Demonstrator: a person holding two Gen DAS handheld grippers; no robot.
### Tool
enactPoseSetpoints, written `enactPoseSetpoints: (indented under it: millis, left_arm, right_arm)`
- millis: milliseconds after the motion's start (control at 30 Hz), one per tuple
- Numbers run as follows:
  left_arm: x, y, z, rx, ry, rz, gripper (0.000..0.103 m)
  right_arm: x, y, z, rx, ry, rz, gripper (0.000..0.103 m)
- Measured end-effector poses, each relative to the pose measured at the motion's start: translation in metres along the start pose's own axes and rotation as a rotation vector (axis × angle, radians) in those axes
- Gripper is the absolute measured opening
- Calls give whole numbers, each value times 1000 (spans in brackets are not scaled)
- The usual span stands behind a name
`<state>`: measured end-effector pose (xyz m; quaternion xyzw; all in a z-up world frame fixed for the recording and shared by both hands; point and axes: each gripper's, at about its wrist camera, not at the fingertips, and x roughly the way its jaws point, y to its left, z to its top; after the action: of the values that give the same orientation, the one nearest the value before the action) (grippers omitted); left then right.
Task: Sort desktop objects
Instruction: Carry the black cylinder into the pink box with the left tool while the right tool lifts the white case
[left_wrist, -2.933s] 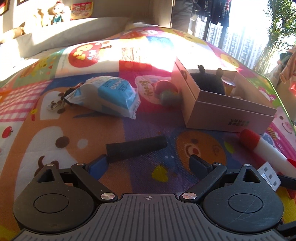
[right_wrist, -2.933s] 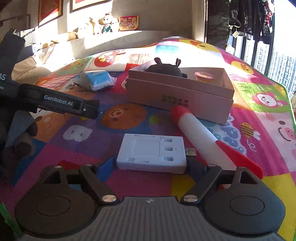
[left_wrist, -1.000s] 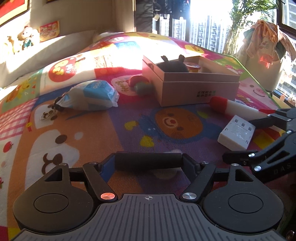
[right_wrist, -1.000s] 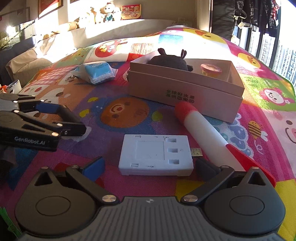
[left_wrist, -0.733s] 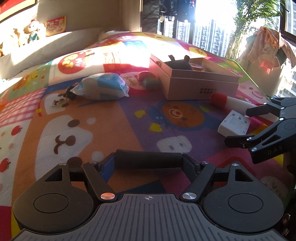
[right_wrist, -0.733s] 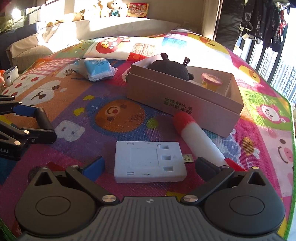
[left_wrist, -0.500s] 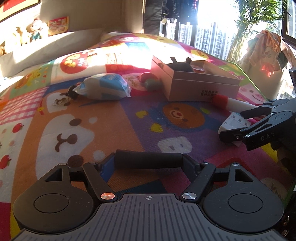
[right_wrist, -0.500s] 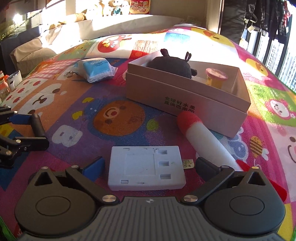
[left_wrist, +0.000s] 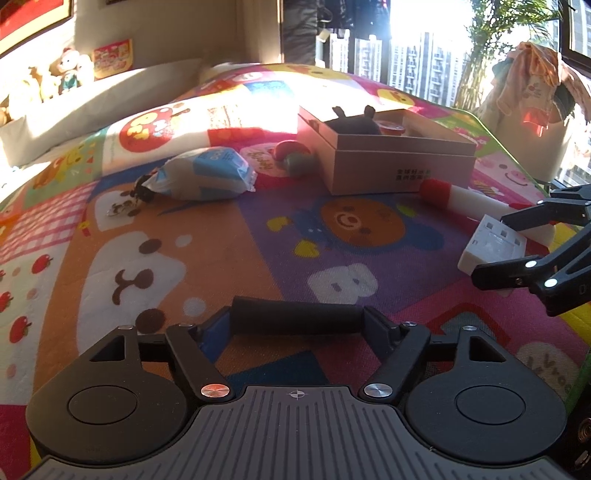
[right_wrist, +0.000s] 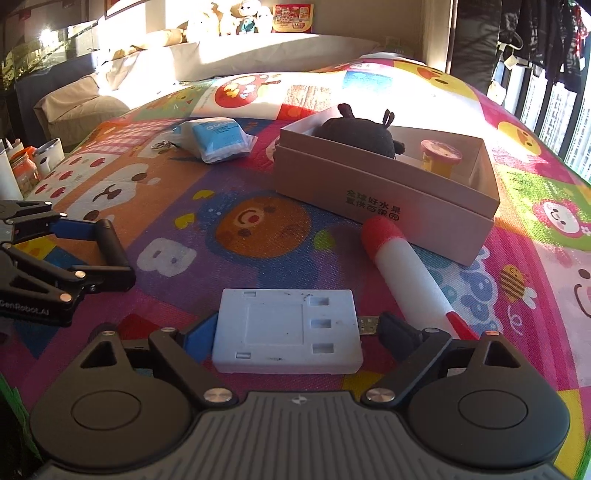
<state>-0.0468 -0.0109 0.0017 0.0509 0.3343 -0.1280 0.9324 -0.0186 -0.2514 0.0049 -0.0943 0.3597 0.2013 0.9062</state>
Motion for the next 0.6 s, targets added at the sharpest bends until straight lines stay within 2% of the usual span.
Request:
enactPoseSetpoints:
  millis: [67, 200, 300, 400, 500, 600]
  left_arm:
    - [-7, -4, 3, 14, -14, -10, 80]
    - [-30, -17, 28, 53, -111, -56, 80]
    - [-43, -28, 64, 98, -226, -72, 80]
    - [-42, -45, 100, 152, -323, -90, 80]
    - [-15, -58, 130, 140, -325, -130, 80]
    - [24, -68, 150, 111, -296, -145, 80]
  right_arm:
    - [-17, 1, 0, -6, -29, 14, 91]
    - [-56, 1, 7, -48, -113, 0, 91]
    - [-91, -1, 23, -100, -222, -58, 91]
    - [-119, -13, 49, -100, -324, -123, 91]
    - [-129, -33, 82, -58, -372, -148, 91]
    - [-114, -61, 125, 7, -361, -148, 91]
